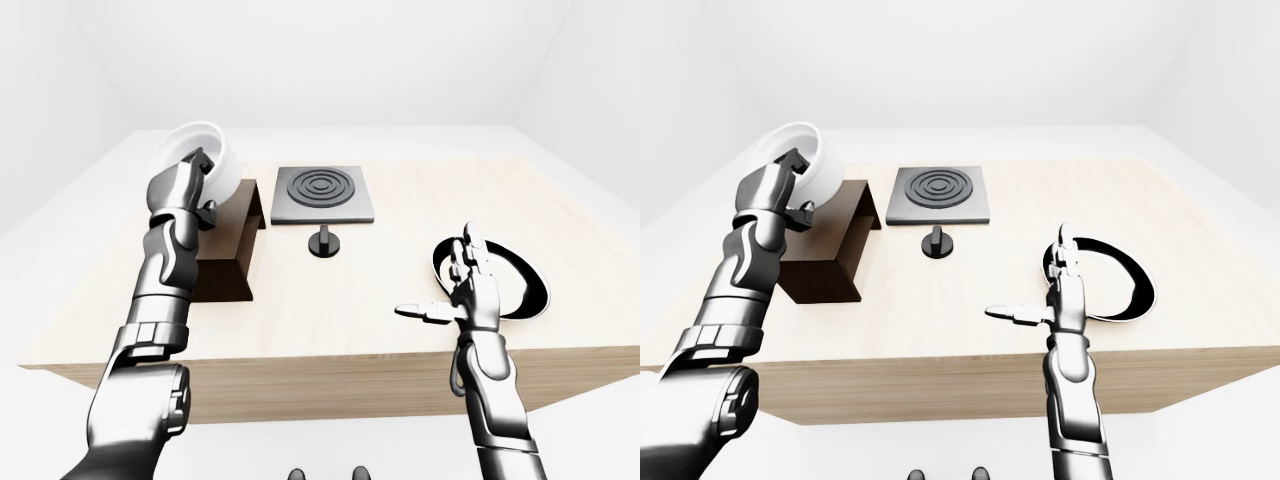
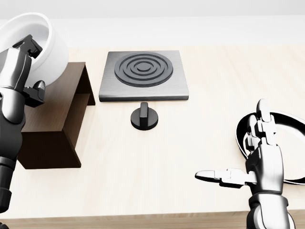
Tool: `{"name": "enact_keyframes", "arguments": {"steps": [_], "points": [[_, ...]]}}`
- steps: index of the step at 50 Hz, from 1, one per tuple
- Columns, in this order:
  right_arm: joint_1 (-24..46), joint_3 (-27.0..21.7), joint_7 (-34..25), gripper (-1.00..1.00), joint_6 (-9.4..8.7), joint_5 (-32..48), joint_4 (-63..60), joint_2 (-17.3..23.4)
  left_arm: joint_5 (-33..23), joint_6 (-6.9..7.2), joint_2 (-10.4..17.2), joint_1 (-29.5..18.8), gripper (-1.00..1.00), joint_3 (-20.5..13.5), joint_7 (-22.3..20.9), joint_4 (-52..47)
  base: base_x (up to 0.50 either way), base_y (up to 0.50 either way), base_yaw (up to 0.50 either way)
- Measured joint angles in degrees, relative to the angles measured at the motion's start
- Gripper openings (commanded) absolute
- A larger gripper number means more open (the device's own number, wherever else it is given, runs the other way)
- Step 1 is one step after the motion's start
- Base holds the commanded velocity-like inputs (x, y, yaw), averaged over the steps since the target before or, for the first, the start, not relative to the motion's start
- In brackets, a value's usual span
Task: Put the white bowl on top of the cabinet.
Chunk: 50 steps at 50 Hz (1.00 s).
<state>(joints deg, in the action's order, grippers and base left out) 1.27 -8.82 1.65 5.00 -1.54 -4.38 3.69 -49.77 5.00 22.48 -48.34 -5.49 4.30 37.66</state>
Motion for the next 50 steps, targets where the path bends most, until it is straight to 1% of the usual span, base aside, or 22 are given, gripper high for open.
{"name": "enact_keyframes", "arguments": {"steps": [10, 22, 35, 50], "points": [[0.0, 0.1, 0.1, 1.0, 0.0, 0.2, 0.2, -0.1, 1.4, 0.0, -0.2, -0.6, -1.0, 0.3, 2.3, 2.9, 0.0, 0.0, 0.0], [0.0, 0.2, 0.1, 1.0, 0.0, 0.3, 0.3, 0.0, 1.9, 0.0, -0.8, -0.9, -1.0, 1.1, 3.9, 5.3, 0.0, 0.0, 0.0], [-0.1, 0.2, 0.1, 1.0, 0.0, 0.4, 0.5, -0.1, 1.9, 0.0, -1.1, -0.9, -1.0, 1.5, 4.4, 6.6, 0.0, 0.0, 0.0], [-0.2, 0.4, 0.2, 1.0, 0.0, 0.7, 0.6, -0.2, 0.7, 0.0, -0.7, -0.7, -1.0, 1.3, 4.5, 6.2, 0.0, 0.0, 0.0]]}}
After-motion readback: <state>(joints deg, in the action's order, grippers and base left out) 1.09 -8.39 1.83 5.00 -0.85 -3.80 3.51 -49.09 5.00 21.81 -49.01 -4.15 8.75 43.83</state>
